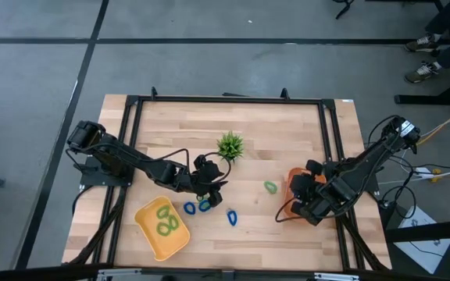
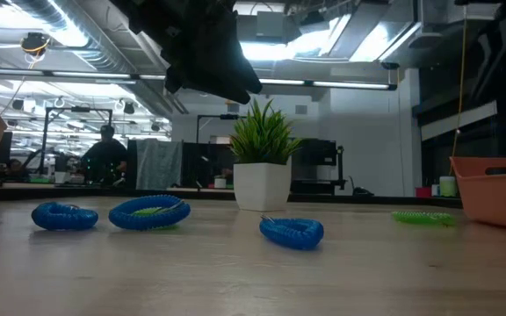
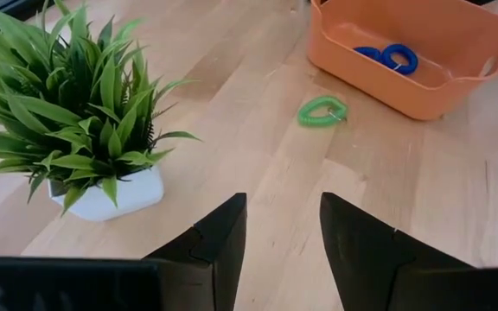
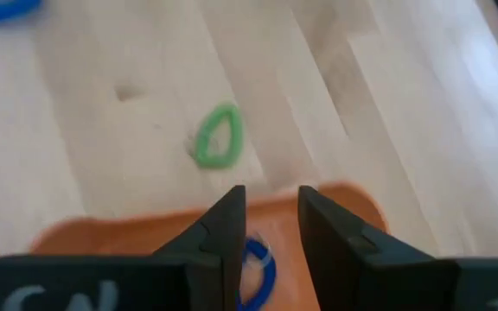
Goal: Sort spring keychains
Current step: Put the blue spring keychain into the orange bin
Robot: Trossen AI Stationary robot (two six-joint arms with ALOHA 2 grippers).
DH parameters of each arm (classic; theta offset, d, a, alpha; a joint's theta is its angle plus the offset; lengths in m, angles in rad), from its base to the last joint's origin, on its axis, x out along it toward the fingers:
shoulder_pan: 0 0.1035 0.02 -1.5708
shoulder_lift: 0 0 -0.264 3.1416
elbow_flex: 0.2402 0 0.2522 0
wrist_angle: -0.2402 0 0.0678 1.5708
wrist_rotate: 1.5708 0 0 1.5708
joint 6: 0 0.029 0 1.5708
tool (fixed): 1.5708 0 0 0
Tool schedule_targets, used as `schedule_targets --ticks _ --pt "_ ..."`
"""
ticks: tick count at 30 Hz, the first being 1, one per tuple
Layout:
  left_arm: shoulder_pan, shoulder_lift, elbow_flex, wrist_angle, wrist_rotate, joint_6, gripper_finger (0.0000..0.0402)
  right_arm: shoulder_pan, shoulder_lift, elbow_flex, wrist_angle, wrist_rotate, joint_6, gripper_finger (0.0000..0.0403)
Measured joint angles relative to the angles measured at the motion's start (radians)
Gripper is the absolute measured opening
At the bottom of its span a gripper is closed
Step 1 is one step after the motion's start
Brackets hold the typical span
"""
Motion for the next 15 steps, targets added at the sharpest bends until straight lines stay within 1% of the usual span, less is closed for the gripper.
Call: schedule_targets --ticks 4,7,11,15 --pt "0.000 0.000 0.000 0.000 0.000 0.009 0.0143 -0.022 0.000 0.000 0.109 0.012 -0.140 0.0108" --pt "0.000 0.000 0.000 0.000 0.006 0.000 0.0143 -0.045 0.000 0.000 0.211 0.013 -0.295 0.0108" --pt "0.000 0.000 0.000 0.000 0.055 -0.011 0.0143 -0.073 0.000 0.000 0.341 0.012 -0.463 0.0108" --pt "0.000 0.000 0.000 0.000 0.109 -0.033 0.0143 -0.102 0.000 0.000 0.413 0.011 -0.553 0.0108"
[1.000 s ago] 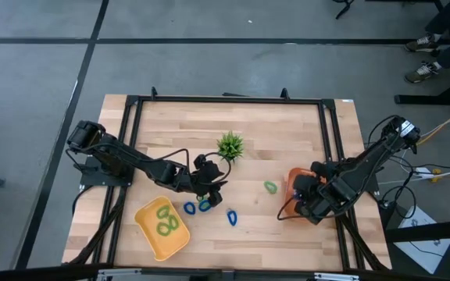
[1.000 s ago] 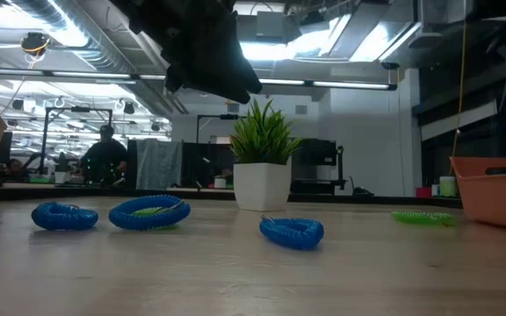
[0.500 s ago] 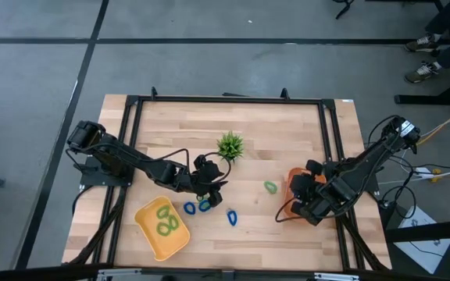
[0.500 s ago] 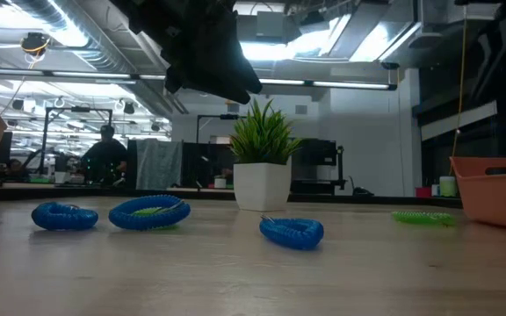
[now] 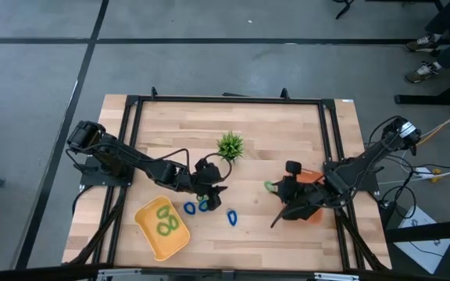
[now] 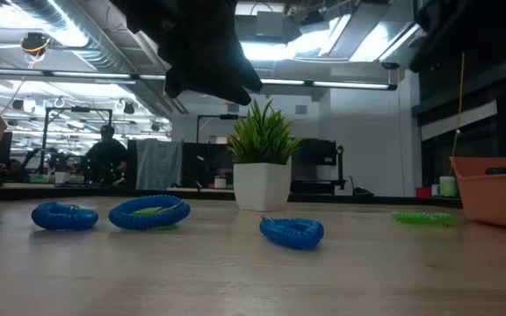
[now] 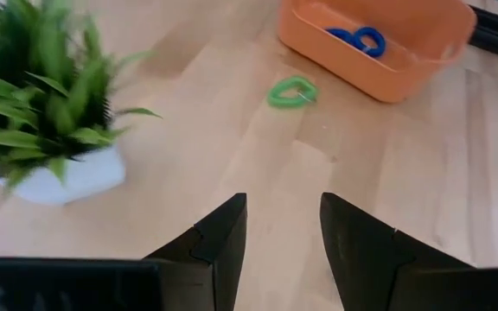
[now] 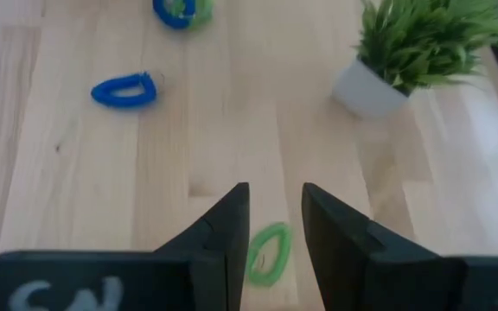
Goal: Sort spring keychains
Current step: Put the blue spring keychain into the orange bin
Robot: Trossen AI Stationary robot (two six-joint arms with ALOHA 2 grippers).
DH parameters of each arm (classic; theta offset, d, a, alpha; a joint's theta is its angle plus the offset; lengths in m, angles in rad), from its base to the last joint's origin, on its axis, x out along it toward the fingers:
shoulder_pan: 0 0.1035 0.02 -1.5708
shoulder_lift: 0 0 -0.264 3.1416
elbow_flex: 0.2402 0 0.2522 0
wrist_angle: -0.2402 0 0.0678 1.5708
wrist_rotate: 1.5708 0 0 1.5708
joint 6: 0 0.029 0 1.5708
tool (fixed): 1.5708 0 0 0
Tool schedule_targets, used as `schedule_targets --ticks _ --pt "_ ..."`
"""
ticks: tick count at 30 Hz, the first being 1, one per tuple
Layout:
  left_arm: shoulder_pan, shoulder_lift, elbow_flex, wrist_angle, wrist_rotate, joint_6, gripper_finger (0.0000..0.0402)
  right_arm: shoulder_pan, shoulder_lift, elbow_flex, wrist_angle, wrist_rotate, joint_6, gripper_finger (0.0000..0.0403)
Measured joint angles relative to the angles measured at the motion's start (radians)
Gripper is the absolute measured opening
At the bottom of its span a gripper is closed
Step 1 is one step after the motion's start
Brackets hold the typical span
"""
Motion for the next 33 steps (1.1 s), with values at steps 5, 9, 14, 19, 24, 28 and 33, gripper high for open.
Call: schedule_targets --ticks 5,9,14,19,24,28,33 --pt "0.000 0.000 0.000 -0.005 0.124 -0.020 0.0143 -0.044 0.000 0.000 0.023 0.000 -0.023 0.0108" --pt "0.000 0.000 0.000 -0.084 0.247 -0.108 0.0143 -0.073 0.000 0.000 0.026 0.000 0.005 0.0108" --pt "-0.014 0.001 0.000 -0.243 0.318 -0.254 0.0143 -0.095 0.020 0.000 0.029 -0.002 0.032 0.0108" --pt "-0.041 0.001 0.000 -0.315 0.314 -0.293 0.0143 -0.108 0.080 0.000 0.048 -0.005 0.023 0.0108" --pt "-0.059 0.001 0.000 -0.321 0.304 -0.292 0.0143 -0.135 0.130 0.000 0.050 -0.029 -0.013 0.0108" --pt "-0.071 0.011 0.000 -0.333 0.259 -0.291 0.0143 -0.158 0.153 0.000 0.055 -0.080 -0.025 0.0108" --pt "-0.080 0.065 0.000 -0.336 0.259 -0.291 0.0143 -0.175 0.158 0.000 0.061 -0.101 -0.027 0.0108"
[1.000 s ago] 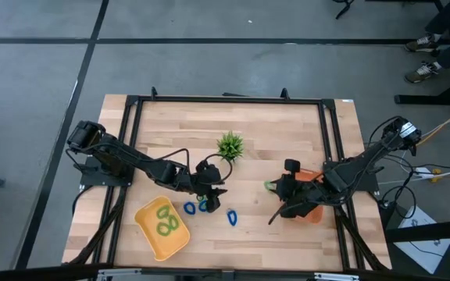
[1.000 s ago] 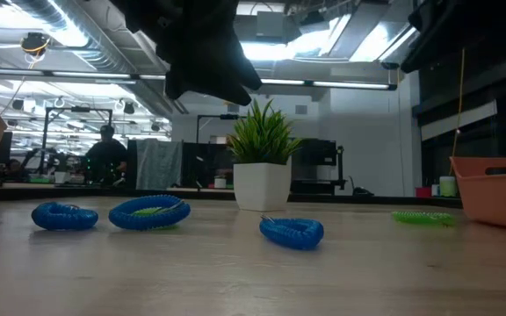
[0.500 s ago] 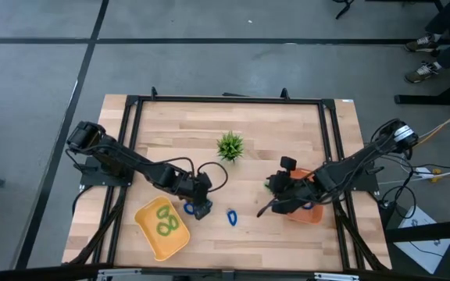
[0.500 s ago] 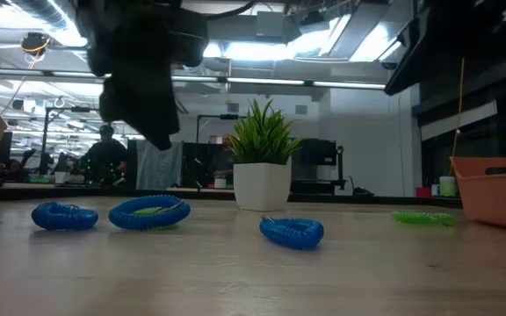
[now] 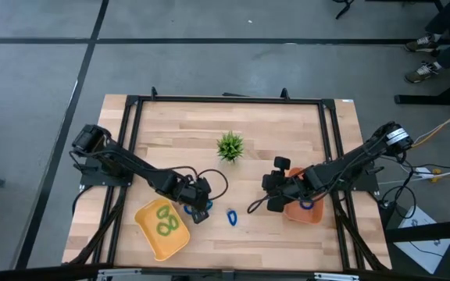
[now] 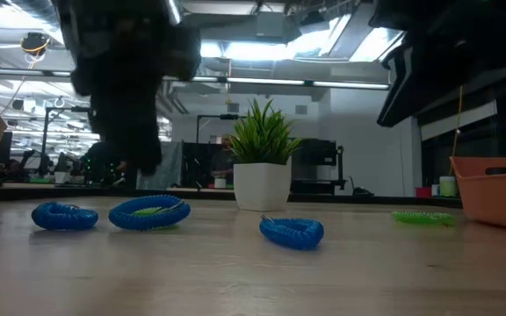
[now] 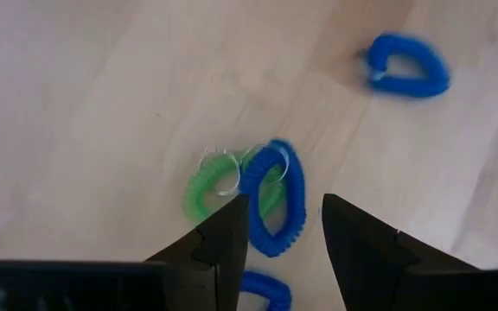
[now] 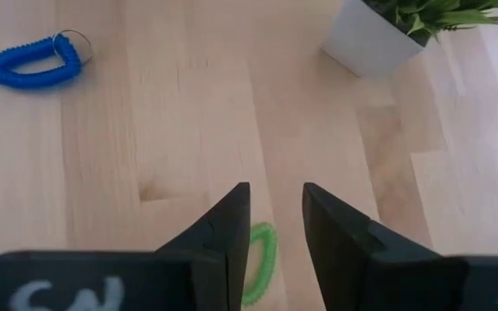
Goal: Sort spring keychains
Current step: Put the blue spring keychain into the orange bin
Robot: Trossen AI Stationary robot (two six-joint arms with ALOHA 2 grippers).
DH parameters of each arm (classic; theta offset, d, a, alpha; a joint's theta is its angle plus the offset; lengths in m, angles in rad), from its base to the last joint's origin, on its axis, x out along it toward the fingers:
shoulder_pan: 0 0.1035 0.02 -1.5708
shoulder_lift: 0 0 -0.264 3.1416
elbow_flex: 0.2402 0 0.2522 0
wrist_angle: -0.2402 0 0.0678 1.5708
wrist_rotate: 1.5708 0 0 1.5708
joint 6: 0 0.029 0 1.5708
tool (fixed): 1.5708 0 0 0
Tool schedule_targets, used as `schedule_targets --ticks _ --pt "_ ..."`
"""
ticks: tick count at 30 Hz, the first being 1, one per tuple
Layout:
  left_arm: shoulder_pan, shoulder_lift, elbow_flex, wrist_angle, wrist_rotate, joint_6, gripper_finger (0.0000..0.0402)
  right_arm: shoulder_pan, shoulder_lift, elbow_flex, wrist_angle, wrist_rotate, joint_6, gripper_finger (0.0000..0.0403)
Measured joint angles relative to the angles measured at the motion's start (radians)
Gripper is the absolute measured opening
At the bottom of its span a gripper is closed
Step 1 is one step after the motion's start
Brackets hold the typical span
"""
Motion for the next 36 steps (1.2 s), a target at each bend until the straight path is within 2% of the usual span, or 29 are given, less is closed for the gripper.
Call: schedule_targets --ticks 4,15,18,24,27,36 --pt "0.001 0.050 0.000 0.009 0.028 -0.001 0.0143 -0.002 0.000 0.000 0.001 0.000 -0.001 0.0108" --pt "0.003 0.117 0.002 0.010 0.018 0.001 0.0139 -0.002 0.000 0.000 0.004 0.000 -0.002 0.0108" --pt "0.003 0.116 0.001 0.010 0.014 0.002 0.0118 -0.002 0.000 0.000 0.004 0.000 -0.002 0.0108" --pt "0.003 0.114 0.000 0.027 0.029 0.002 0.0040 -0.002 0.000 0.000 0.004 0.001 -0.002 0.0108" --pt "0.003 0.114 0.000 0.040 0.030 0.002 0.0018 -0.002 0.000 0.000 0.004 0.001 -0.003 0.0108" --pt "0.003 0.113 0.000 0.084 0.022 0.003 0.0041 -0.002 0.000 0.000 0.024 0.002 -0.032 0.0108"
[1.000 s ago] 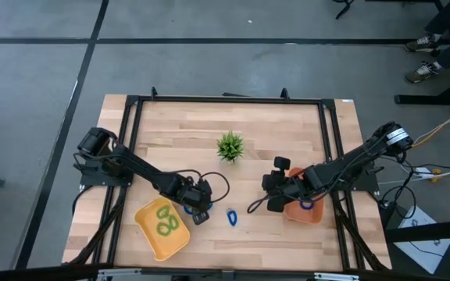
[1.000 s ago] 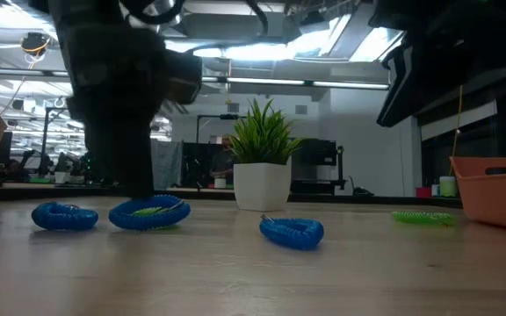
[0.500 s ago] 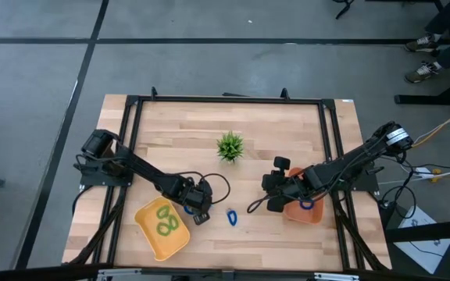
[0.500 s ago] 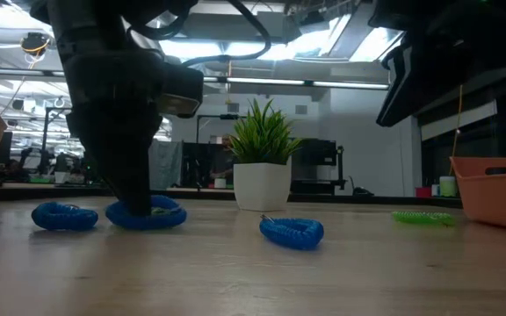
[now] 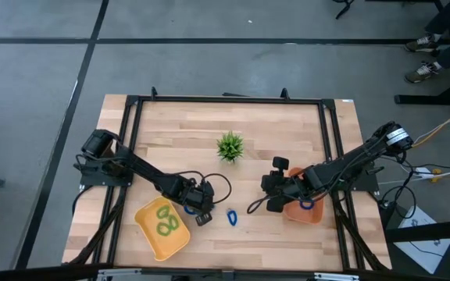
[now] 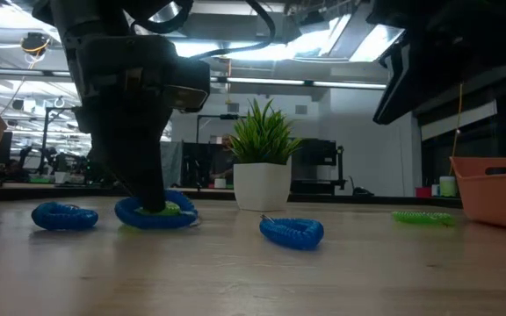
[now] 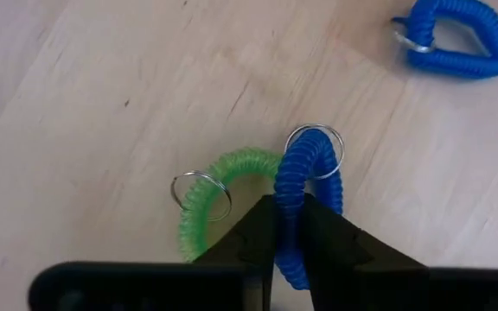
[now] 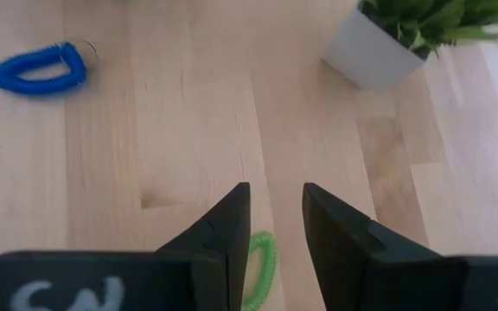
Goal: Sort spring keychains
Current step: Put the blue spring keychain into the orange bin
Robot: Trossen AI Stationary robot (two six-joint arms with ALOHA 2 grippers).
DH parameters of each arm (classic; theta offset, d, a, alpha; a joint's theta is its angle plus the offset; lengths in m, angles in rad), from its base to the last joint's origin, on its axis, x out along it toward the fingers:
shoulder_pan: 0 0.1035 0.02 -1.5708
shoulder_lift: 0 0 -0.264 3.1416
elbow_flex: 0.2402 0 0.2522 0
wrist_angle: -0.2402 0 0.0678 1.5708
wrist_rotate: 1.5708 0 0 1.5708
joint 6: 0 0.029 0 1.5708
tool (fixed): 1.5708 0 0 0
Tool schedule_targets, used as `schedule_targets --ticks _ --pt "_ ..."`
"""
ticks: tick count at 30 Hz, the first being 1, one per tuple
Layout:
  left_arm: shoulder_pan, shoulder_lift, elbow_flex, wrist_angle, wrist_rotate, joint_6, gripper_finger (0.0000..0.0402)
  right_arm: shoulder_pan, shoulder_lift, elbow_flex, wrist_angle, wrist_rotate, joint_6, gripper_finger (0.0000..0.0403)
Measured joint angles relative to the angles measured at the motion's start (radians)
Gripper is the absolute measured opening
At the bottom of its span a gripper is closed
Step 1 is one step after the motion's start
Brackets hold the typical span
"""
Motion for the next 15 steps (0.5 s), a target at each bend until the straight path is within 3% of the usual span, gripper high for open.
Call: schedule_targets --ticks 8,15 --pt "0.000 -0.007 0.000 0.007 -0.025 0.008 0.0027 0.000 0.000 0.000 0.076 -0.001 -0.048 0.0108" --pt "0.001 -0.014 0.000 0.005 -0.025 0.001 0.0055 0.000 0.000 0.000 0.076 -0.002 -0.049 0.0108"
